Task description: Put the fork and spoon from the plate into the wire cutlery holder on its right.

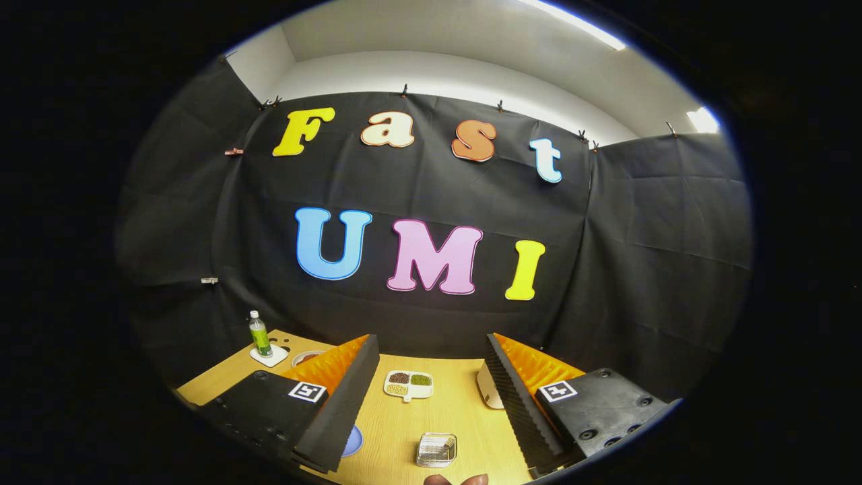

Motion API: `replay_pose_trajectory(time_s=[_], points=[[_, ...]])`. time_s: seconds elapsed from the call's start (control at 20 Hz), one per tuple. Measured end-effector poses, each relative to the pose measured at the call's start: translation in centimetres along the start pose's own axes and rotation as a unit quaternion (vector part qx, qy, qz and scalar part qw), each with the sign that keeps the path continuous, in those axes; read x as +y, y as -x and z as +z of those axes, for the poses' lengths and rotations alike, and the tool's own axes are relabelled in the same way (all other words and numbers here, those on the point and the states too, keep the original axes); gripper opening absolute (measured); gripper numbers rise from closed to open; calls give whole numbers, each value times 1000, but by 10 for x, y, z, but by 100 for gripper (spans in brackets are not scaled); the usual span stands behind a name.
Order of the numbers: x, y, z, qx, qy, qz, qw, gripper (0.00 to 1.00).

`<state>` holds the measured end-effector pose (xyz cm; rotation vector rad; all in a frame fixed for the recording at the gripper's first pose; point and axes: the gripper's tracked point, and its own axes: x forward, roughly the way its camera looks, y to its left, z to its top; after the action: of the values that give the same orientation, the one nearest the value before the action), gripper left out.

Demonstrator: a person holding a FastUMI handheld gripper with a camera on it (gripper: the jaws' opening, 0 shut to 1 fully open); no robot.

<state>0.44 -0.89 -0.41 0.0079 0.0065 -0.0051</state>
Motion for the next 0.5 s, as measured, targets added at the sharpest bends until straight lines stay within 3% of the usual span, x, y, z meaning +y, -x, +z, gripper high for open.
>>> replay_pose_trajectory(time_s=[0.5], points=[[-1,-3,-2,5,-3,0,1000,98]])
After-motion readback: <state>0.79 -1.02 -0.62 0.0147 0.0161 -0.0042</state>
